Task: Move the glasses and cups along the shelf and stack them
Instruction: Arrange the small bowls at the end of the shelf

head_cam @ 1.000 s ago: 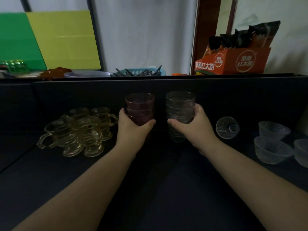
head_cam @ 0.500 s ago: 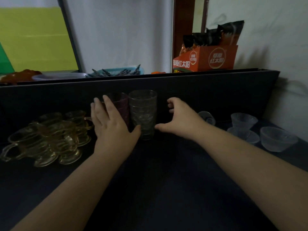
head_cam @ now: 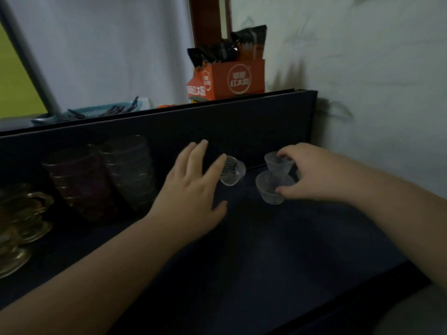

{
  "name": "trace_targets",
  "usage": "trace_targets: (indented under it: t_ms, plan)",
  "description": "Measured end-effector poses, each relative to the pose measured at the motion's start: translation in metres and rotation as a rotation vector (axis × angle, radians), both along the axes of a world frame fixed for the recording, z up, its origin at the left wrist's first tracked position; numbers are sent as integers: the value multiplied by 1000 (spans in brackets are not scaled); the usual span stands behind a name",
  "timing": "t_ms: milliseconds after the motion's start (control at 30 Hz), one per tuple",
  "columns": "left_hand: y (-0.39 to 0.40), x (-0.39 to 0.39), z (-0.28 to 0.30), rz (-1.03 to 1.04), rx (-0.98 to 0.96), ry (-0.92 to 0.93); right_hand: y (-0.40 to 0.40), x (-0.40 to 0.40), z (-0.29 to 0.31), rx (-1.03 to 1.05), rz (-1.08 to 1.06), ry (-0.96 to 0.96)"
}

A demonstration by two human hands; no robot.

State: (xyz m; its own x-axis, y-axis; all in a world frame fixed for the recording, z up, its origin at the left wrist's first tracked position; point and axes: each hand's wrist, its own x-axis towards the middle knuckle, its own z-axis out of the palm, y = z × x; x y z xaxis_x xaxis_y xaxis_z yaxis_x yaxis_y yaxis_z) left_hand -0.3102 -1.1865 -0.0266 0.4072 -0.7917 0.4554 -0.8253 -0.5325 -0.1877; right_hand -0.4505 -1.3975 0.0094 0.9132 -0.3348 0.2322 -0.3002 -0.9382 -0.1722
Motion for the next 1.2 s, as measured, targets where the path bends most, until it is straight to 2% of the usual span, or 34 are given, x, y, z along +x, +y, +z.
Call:
trace_targets:
  t_ms: [200, 433, 633, 900, 1033, 1200]
  plan:
    - [-71, 25, -9, 47, 128, 153, -6, -4, -10, 9, 68, 12]
    - [-103, 43, -12, 98, 130, 281, 2, 4, -22, 32, 185, 123]
    - [-94, 46, -7, 134, 138, 372, 2, 7, -30, -97, 236, 121]
    - [-63, 42, 8, 122, 143, 458, 6, 11, -29, -92, 245, 152]
    - [-51, 42, 10, 90, 158, 460, 9, 14, -28, -177, 222, 185]
    - [-42, 41, 8, 152, 194, 454, 16, 15, -31, -198, 241, 118]
